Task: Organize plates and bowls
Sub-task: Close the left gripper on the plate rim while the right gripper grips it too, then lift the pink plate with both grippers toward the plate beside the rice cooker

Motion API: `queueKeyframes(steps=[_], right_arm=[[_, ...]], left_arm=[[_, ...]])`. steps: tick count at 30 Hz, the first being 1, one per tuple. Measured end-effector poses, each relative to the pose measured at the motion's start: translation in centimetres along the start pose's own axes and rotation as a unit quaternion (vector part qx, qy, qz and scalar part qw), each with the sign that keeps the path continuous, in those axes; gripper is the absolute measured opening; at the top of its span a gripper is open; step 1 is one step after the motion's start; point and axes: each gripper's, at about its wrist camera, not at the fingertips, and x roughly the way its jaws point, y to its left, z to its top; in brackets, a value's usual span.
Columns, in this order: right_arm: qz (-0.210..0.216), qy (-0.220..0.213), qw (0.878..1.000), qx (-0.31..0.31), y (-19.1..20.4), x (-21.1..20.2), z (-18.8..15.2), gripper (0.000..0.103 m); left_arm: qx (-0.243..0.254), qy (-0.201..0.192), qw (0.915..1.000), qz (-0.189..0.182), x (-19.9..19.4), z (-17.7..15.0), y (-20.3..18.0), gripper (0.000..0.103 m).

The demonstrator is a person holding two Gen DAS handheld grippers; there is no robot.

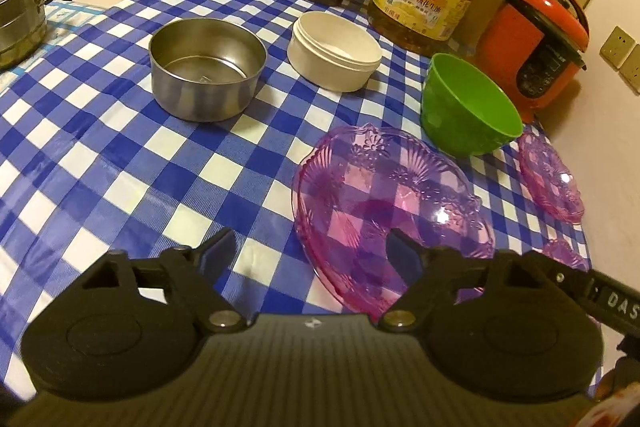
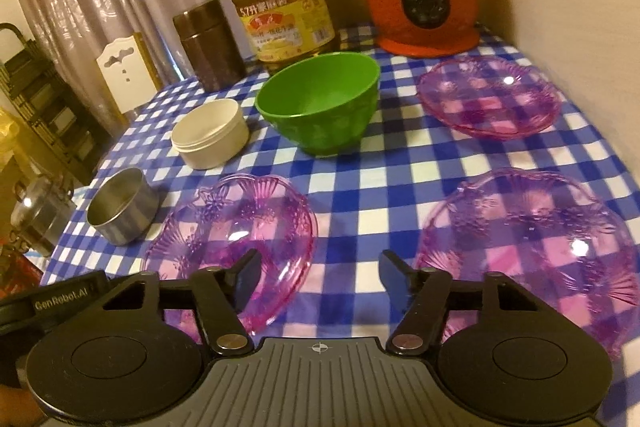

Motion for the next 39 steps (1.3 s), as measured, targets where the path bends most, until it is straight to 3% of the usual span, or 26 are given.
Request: queueKeyframes(steps=[12,14,22,25,39], right_arm=[[0.013,0.032,0.999,0.007,-0.2,4.5,0.3,0.034],[0.015,0.035,0.999,0.008,-0.1,5.0,0.3,0.029],[0.023,0.043,0.999,0.015,-0.1,5.9,-0.1,0.011],[0.029,0.04,0.999,0.016,-0.1,5.8,-0.1,0.011],[0.028,0.017,0.999,0.025,-1.1,1.4,-0.2,0.011]], left_arm=[[-0.001,0.011,0.9999,0.004,3.0,0.4,0.6,0.05],[-0.003,0.012,0.9999,0.006,3.3,0.4,0.7,0.039],[-0.008,0.011,0.9999,0.001,3.6,0.4,1.1,0.02],[-0.001,0.007,1.0,0.0,3.3,0.3,0.8,0.011],[0.031,-0.004,0.9993,-0.018,0.0,-0.3,-2.1,0.011]])
